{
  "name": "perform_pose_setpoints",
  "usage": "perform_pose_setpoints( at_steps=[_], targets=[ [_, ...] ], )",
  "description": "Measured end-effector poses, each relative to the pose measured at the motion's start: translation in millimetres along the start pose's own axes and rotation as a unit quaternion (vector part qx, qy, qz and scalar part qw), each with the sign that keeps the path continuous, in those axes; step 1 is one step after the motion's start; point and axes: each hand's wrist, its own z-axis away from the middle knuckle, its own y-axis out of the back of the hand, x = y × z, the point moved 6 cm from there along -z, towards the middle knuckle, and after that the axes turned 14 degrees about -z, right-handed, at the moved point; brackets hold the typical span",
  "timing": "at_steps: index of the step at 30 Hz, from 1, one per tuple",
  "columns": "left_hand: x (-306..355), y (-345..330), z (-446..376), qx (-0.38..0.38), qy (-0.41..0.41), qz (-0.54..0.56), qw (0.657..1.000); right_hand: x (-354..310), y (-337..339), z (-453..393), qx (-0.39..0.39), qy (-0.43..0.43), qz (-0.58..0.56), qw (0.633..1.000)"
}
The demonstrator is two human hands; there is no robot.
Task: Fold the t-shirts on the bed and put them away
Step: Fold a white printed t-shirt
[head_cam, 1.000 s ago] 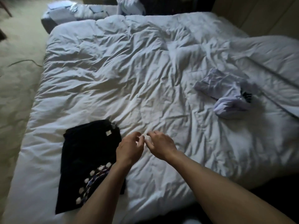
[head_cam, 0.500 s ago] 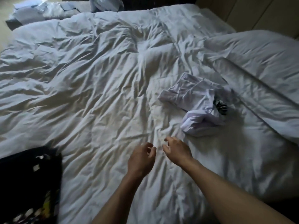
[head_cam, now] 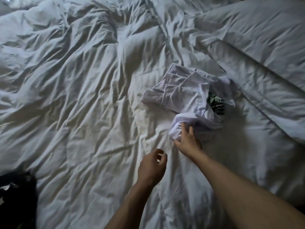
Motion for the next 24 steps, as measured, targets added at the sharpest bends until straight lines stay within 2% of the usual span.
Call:
perform_pose_setpoints(
  at_steps=[5, 11, 15, 17, 19, 21, 24],
  targets=[
    [9.8, -9.0, -6.3, -0.014, 0.0, 0.013, 1.0, 20.0, -11.8, -11.5, -0.037, -0.068, -0.051, 0.996],
    [0.2, -23.5, -11.4, -0.036, 0.01, -0.011, 0.999, 33.0, -12.7, -19.6, 0.063, -0.096, -0.143, 0.983],
    [7.2, -23.9, -26.5, -0.019, 0.006, -0.027, 0.999, 30.0, 7.4, -16.4, 0.077, -0.048, -0.134, 0.987],
    [22.1, -22.6, -36.2, 0.024, -0.007, -0.013, 1.0, 26.6, 16.4, -8.1, 0.077, 0.005, -0.124, 0.989],
    [44.2, -17.3, -44.8, 0.096, -0.046, -0.008, 0.994, 23.6, 18.4, 5.5, 0.062, 0.052, -0.096, 0.992],
    [75.4, -14.8, -51.1, 0.129, -0.119, -0.044, 0.984, 27.3, 13.9, 18.9, 0.051, 0.063, -0.107, 0.991],
    [116.4, -32.4, -66.3, 0.07, -0.227, -0.162, 0.958, 36.8, 1.5, 37.0, 0.031, 0.039, -0.151, 0.987]
  ],
)
